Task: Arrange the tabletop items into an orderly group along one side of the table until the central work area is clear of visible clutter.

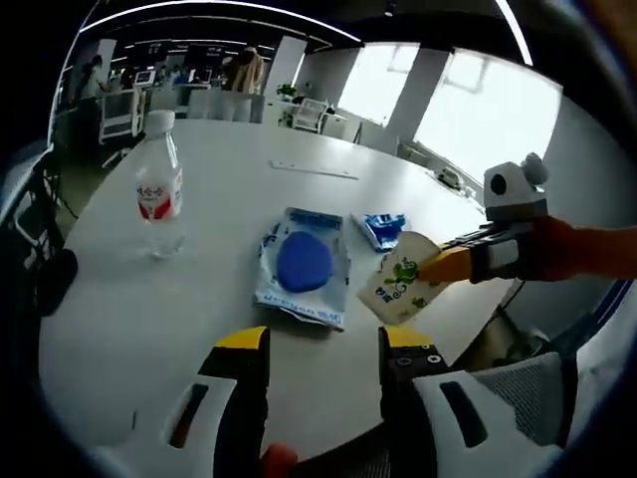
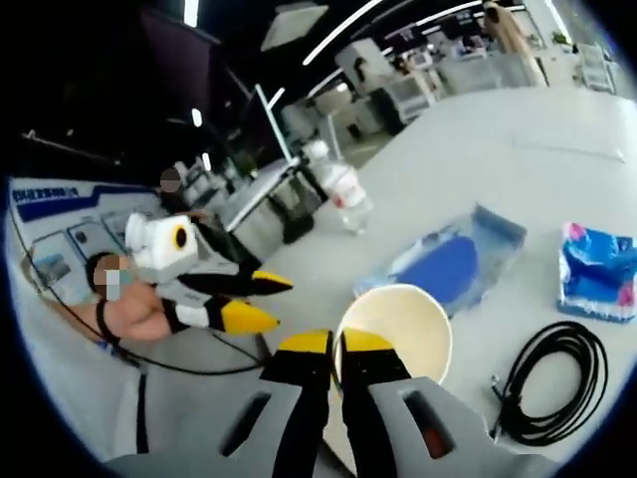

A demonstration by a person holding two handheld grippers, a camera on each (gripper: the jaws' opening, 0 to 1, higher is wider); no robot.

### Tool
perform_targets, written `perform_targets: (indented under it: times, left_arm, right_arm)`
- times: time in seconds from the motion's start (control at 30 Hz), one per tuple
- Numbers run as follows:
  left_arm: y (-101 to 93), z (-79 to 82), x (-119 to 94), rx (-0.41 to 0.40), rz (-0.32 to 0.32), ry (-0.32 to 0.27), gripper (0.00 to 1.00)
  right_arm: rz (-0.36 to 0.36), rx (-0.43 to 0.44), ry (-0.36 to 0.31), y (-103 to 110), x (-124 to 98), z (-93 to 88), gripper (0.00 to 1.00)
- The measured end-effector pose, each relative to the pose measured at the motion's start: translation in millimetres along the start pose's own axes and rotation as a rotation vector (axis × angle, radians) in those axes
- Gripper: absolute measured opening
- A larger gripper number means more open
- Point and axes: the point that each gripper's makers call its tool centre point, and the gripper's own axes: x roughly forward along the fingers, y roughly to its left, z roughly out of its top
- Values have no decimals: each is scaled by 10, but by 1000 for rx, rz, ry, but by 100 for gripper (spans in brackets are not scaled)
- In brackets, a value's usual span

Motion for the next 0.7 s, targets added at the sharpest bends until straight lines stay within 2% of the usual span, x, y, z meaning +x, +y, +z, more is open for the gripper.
perform_targets:
  times: [0.37,0.7]
  left_arm:
    - [75,-21,-92,-21,8,-19,43]
    - [-32,-119,-108,-34,-10,-18,43]
  right_arm:
    - [-3,-92,56,-63,370,334,0]
    - [-26,-274,170,-220,762,571,0]
